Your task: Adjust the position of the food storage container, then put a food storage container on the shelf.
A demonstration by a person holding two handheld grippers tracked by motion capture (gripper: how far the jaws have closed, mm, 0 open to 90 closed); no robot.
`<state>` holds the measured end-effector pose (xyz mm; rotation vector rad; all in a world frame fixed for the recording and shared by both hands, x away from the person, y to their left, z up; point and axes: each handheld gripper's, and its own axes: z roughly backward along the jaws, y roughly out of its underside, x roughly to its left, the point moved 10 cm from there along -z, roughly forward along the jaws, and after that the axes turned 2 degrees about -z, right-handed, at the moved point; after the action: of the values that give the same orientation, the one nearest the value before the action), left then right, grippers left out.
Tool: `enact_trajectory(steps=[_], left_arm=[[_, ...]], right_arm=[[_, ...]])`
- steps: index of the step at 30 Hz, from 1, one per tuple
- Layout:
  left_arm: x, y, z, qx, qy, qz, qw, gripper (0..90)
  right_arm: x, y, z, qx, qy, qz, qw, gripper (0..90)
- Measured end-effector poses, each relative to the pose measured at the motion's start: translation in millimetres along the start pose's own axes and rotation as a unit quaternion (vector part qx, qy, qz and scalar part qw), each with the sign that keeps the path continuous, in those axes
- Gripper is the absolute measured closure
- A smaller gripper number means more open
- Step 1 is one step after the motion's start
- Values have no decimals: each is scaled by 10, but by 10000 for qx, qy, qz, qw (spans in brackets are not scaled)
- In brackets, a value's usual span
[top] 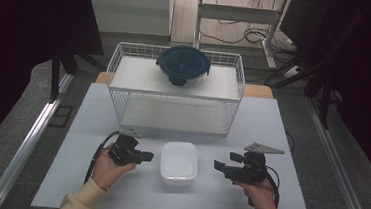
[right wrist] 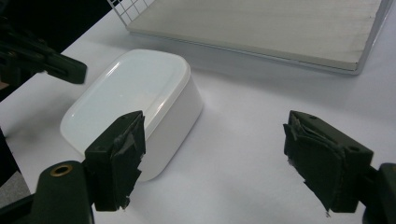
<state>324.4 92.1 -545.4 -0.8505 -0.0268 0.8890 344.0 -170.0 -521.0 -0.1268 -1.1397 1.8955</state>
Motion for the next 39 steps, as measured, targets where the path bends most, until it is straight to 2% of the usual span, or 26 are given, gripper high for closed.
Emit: enact_trajectory(steps=[4, 5, 7, 9, 12, 17, 25, 33, 37, 39], left_arm=[[29, -31, 131, -319, -157, 135, 9993, 656], [42, -32, 152, -340, -186, 231, 9990, 566], [84, -24, 185, -337, -327, 370, 9982, 452], [116, -12, 212, -350, -461, 418, 9975, 380], [130, 2, 239, -390, -425, 509, 9970, 316], [140, 24, 256, -439, -407, 495, 9970, 293], [152, 29, 285, -570, -418, 584, 9958, 278], [141, 35, 292, -667, -297, 657, 9952, 256], [138, 4, 277, -806, -270, 585, 9947, 248], [140, -8, 274, -903, -307, 593, 9937, 251]], right_arm=[[-13, -15, 18, -34, 3, -12, 10000, 207], [-20, -20, 27, -39, 8, -5, 10000, 206], [-27, -30, 43, -64, 13, -8, 10000, 206], [-33, -35, 54, -79, 11, -8, 10000, 206], [-44, -34, 60, -72, 15, -11, 10000, 206], [-39, -11, 40, -3, -14, 45, 10000, 206], [-16, 0, 32, 42, -38, 182, 9998, 207], [13, 10, 9, 141, 8, 308, 9994, 206], [26, 28, 7, 183, 15, 331, 9993, 205], [36, 24, 13, 169, -6, 334, 9993, 203]])
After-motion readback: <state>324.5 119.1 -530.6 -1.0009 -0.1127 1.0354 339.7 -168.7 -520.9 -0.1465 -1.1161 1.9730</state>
